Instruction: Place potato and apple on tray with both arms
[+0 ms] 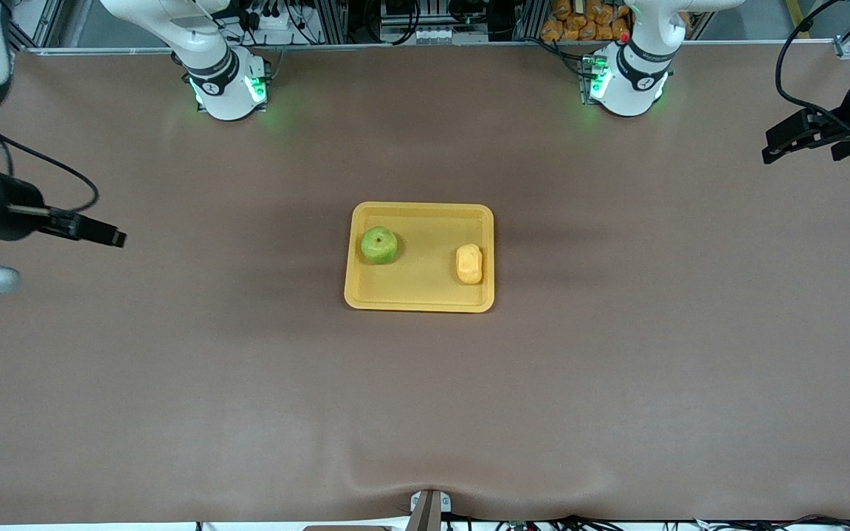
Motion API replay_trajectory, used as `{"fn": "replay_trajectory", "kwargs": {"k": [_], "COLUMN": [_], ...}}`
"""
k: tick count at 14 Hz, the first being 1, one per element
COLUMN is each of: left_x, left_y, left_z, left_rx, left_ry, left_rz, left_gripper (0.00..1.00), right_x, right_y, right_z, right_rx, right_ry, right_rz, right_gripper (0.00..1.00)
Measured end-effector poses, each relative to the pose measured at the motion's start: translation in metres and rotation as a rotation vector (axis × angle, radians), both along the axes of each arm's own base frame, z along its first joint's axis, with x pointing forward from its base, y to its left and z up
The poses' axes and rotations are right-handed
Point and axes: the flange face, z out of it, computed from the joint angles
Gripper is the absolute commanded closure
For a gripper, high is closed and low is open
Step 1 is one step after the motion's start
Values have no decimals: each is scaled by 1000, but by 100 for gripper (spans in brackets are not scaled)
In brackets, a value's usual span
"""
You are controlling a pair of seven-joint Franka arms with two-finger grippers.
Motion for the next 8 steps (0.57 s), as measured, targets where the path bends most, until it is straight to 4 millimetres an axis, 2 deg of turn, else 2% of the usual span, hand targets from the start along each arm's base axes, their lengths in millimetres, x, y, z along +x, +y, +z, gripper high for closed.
{"fn": "replay_trajectory", "kwargs": {"k": [3, 8], "left_x": [0, -11], "left_y": [-3, -3], "left_z": [-2, 15], "left_rx": [-11, -14], "left_ry": [5, -26], "left_rz": [-5, -5], "left_gripper": [0, 0], "right_x": [-15, -55], "right_y": [-27, -27], "right_z": [15, 45], "right_rx": [-10, -38], "right_ry": [-20, -63], "right_rz": [30, 164], "right_gripper": [0, 0]}}
